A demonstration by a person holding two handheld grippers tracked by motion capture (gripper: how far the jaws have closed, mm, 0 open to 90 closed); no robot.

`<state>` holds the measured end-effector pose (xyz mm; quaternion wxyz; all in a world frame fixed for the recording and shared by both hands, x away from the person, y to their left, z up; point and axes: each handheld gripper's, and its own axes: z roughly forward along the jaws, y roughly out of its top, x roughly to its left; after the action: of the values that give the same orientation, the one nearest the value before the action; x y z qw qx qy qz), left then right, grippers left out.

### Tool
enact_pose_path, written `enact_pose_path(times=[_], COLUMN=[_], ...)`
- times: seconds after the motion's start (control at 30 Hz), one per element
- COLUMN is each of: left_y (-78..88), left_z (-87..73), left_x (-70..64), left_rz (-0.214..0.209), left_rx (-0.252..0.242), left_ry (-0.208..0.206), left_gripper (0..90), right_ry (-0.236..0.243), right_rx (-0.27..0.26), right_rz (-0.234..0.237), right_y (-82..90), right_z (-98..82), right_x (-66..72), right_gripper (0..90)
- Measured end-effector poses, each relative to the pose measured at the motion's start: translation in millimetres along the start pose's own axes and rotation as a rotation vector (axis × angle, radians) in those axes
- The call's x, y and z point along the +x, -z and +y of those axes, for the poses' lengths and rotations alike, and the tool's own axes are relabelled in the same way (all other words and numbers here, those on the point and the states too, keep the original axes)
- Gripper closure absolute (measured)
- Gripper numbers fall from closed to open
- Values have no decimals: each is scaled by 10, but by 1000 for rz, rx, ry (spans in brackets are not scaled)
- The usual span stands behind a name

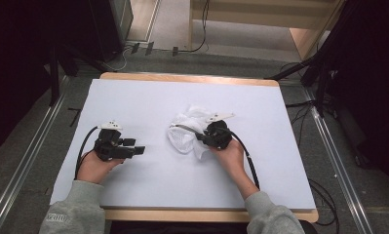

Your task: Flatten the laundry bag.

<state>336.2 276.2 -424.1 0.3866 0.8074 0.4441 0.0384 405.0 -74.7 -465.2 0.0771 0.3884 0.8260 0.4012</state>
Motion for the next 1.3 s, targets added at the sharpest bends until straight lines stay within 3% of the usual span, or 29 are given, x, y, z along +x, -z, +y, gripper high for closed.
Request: enact_pose_path(times=[0.23,0.37,0.47,0.53,0.67,0.73,0.8,0.83,0.87,0.97,1.1,1.23,1.3], left_y=[76,115,95,41,-32,-131,-158,-158,-181,-231,-345,-476,-583], left_z=[44,107,131,161,188,198,207,207,223,248,270,268,255], left_x=[-41,-121,-182,-270,-351,-411,-432,-432,-457,-519,-588,-589,-555], left_rz=[-13,-34,-42,-52,-66,-75,-78,-78,-85,-99,-110,-122,-109], left_rx=[-31,-53,-53,-49,-34,-4,7,7,2,4,30,60,93], left_ry=[-18,-52,-71,-103,-125,-154,-159,-159,-172,-195,-219,-227,-244], left_gripper=[410,411,404,396,377,374,374,374,374,370,354,348,349], right_ry=[60,128,150,176,192,175,167,167,153,146,163,141,115], right_rx=[-2,22,27,54,95,101,91,91,56,13,-10,-10,8], right_rz=[125,212,240,284,297,313,316,316,309,298,231,191,160], right_y=[83,121,127,78,-40,-62,-25,-25,86,275,517,608,642], right_z=[70,94,92,65,17,9,18,18,33,36,-42,-139,-245], right_x=[205,435,525,656,722,723,713,713,703,678,636,579,546], right_gripper=[832,832,832,829,801,705,589,589,495,426,403,402,402])
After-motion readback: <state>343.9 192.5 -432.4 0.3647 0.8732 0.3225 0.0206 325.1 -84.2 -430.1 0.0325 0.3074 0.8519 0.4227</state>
